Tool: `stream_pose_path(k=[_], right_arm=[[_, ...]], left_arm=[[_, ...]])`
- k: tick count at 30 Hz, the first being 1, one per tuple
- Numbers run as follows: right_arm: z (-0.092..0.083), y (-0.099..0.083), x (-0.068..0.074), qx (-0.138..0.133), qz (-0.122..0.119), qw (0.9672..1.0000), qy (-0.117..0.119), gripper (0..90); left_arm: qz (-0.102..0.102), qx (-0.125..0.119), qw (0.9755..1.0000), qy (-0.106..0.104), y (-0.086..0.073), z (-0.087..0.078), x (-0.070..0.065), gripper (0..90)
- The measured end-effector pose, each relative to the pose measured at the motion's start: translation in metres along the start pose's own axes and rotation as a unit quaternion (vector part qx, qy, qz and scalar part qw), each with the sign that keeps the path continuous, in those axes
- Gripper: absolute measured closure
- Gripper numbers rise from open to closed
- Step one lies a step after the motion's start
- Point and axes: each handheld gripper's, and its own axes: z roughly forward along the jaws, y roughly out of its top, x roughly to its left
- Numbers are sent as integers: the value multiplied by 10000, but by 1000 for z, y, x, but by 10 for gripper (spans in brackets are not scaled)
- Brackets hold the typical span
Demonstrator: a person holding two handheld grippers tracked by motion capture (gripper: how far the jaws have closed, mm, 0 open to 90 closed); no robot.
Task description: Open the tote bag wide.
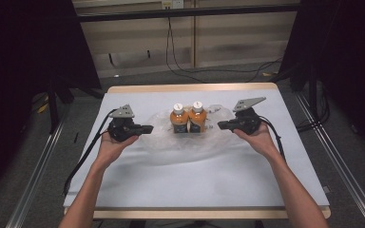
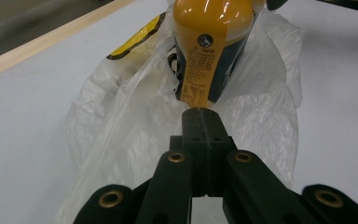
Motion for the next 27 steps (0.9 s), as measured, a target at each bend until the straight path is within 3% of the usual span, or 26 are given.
stream_pose_path(k=[1, 7, 10, 12, 17, 19, 24, 27], right_arm=[[4, 2, 0, 70, -11, 10000, 22, 900], [25, 20, 0, 365, -190, 9991, 108, 900], [32, 26, 1, 502, -327, 9980, 184, 900], [37, 28, 0, 712, -404, 9966, 78, 900], [48, 29, -6, 954, -396, 9946, 85, 900], [52, 28, -6, 1041, -366, 9938, 100, 900], [61, 21, -8, 1202, -280, 9923, 141, 900], [66, 17, -11, 1308, -249, 9911, 97, 900]], left_arm=[[-25, 15, 10000, -5, 2, 4, -1, 900], [276, 492, 9984, -38, 11, 29, -3, 900], [301, 606, 9977, -57, 12, 38, -3, 900], [375, 696, 9969, -50, 13, 42, -3, 900], [573, 915, 9941, -71, 15, 54, -8, 900], [537, 985, 9936, -147, 13, 60, -8, 900], [584, 1338, 9893, -58, 7, 76, -6, 900], [560, 1447, 9879, 46, 2, 83, -4, 900]])
